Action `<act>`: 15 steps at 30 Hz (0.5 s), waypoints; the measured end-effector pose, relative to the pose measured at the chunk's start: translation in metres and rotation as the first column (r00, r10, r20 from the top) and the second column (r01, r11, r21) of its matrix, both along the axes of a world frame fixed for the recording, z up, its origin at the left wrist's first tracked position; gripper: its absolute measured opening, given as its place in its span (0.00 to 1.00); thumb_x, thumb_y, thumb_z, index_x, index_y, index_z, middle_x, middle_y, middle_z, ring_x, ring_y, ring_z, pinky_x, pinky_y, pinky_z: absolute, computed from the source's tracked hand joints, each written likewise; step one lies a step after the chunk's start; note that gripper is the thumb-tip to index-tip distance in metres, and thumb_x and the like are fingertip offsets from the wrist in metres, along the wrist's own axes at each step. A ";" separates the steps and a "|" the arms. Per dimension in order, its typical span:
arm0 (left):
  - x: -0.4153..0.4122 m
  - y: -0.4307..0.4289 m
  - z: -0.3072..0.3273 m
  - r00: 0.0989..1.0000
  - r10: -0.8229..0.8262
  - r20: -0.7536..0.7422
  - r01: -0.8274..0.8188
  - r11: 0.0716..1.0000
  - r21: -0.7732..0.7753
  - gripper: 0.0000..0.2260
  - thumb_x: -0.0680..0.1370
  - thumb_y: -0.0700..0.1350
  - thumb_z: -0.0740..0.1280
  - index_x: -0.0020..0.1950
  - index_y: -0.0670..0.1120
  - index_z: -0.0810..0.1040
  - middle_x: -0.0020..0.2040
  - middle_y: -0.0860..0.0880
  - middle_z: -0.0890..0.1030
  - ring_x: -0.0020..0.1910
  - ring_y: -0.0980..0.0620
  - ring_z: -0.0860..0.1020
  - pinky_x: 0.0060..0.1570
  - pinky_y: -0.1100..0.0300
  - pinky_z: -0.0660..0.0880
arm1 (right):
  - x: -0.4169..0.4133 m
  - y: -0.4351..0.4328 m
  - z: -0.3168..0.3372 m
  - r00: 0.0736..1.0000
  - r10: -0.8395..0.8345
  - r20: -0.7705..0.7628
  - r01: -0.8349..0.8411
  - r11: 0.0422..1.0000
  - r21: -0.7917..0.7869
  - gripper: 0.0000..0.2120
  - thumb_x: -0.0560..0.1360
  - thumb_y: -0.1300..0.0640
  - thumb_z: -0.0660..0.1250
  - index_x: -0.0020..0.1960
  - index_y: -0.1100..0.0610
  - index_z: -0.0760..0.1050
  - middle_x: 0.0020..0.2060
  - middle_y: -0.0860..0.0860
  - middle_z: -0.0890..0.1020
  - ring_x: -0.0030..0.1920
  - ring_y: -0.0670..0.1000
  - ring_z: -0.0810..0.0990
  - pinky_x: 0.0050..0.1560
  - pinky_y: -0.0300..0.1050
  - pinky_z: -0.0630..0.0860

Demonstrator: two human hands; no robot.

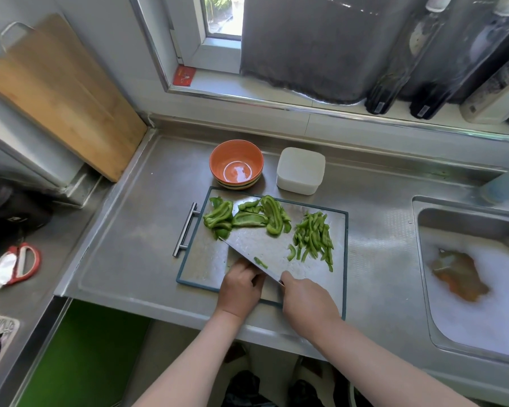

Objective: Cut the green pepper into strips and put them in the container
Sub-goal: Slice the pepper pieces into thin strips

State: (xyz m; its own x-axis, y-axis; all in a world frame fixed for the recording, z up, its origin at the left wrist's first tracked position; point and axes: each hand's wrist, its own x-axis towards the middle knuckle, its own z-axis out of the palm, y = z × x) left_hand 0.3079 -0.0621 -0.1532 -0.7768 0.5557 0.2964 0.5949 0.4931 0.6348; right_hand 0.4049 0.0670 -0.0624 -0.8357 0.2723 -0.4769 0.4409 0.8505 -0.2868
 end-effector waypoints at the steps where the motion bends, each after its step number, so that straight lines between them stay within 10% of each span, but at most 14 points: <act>1: 0.000 -0.001 -0.001 1.000 -0.003 0.005 0.003 1.000 0.000 0.08 0.66 0.35 0.79 0.40 0.45 0.85 0.41 0.47 0.82 0.41 0.49 0.79 0.41 0.62 0.76 | -0.002 0.001 -0.001 1.000 -0.017 0.000 0.017 1.000 -0.017 0.06 0.78 0.64 0.54 0.49 0.53 0.64 0.33 0.50 0.69 0.34 0.55 0.71 0.31 0.49 0.65; 8: 0.001 -0.002 0.005 1.000 -0.029 0.005 0.029 0.999 0.015 0.07 0.69 0.35 0.77 0.40 0.45 0.83 0.40 0.50 0.79 0.41 0.51 0.77 0.41 0.64 0.73 | 0.005 0.026 0.006 0.982 -0.187 0.018 0.187 0.963 -0.191 0.10 0.82 0.55 0.56 0.51 0.54 0.75 0.44 0.53 0.80 0.44 0.55 0.78 0.45 0.49 0.76; 15: -0.003 0.001 0.000 0.999 0.035 0.014 -0.035 0.999 -0.025 0.09 0.65 0.36 0.80 0.40 0.46 0.84 0.39 0.48 0.81 0.42 0.50 0.77 0.43 0.63 0.74 | 0.009 0.011 0.013 0.997 -0.066 -0.051 0.063 0.996 -0.057 0.11 0.84 0.53 0.52 0.53 0.53 0.72 0.42 0.54 0.79 0.40 0.58 0.77 0.38 0.50 0.71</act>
